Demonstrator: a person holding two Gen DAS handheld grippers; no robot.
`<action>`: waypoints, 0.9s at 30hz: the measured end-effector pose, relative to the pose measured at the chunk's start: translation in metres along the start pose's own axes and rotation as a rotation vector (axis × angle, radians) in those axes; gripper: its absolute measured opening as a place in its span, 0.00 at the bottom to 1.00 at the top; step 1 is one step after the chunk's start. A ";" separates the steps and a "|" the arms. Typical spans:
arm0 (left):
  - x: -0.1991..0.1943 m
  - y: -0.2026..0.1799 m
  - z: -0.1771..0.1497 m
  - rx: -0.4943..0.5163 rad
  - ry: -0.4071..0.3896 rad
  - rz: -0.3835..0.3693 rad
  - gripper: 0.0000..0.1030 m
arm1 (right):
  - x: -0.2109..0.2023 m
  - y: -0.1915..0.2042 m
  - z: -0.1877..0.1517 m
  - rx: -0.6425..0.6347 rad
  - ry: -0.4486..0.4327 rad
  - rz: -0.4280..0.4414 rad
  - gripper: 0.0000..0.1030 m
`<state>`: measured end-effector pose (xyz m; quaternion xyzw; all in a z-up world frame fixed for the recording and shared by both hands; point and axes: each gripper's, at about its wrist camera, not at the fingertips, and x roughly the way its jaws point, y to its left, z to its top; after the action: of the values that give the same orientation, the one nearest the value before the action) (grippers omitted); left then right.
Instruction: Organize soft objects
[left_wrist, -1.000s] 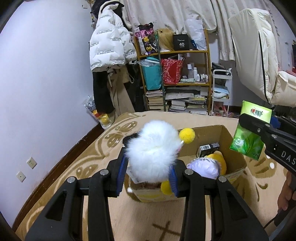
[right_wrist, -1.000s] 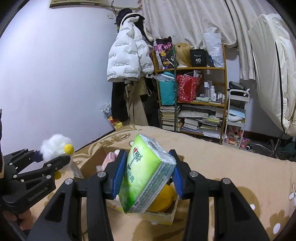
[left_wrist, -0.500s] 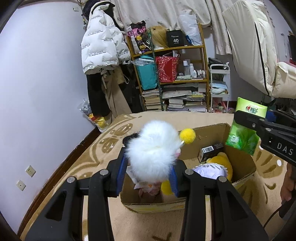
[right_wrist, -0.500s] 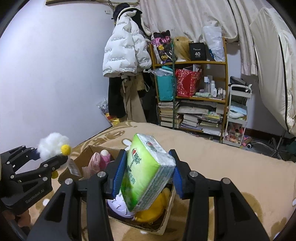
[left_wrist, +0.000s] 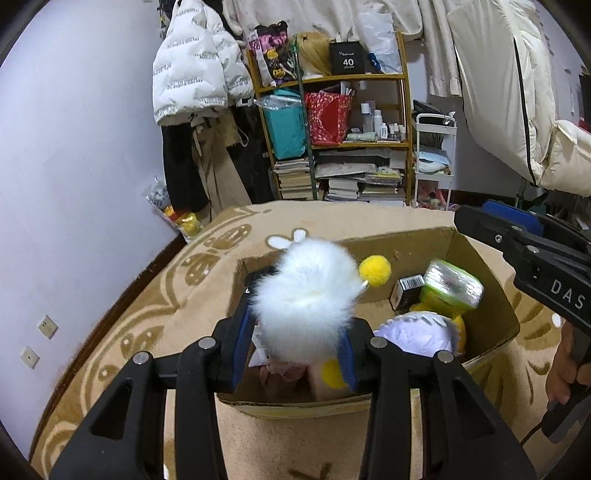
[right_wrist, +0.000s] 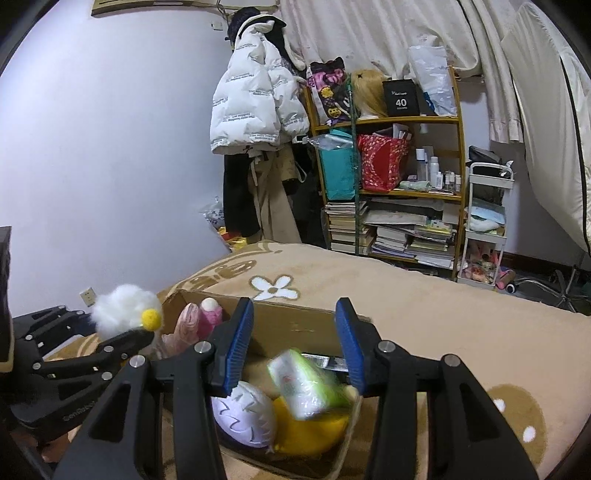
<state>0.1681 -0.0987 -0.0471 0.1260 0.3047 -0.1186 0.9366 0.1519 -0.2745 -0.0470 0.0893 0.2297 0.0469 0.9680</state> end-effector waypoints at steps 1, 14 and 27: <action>0.001 0.001 -0.001 -0.003 0.006 0.000 0.39 | 0.001 0.001 0.000 -0.004 0.003 0.005 0.47; -0.002 0.009 -0.002 -0.034 0.032 0.015 0.65 | -0.006 0.008 -0.004 0.004 0.047 0.032 0.51; -0.054 0.031 -0.008 -0.074 0.018 0.043 0.83 | -0.055 0.015 0.007 0.035 -0.007 0.005 0.90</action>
<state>0.1309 -0.0592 -0.0161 0.0989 0.3145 -0.0862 0.9401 0.1049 -0.2677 -0.0140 0.1069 0.2270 0.0451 0.9670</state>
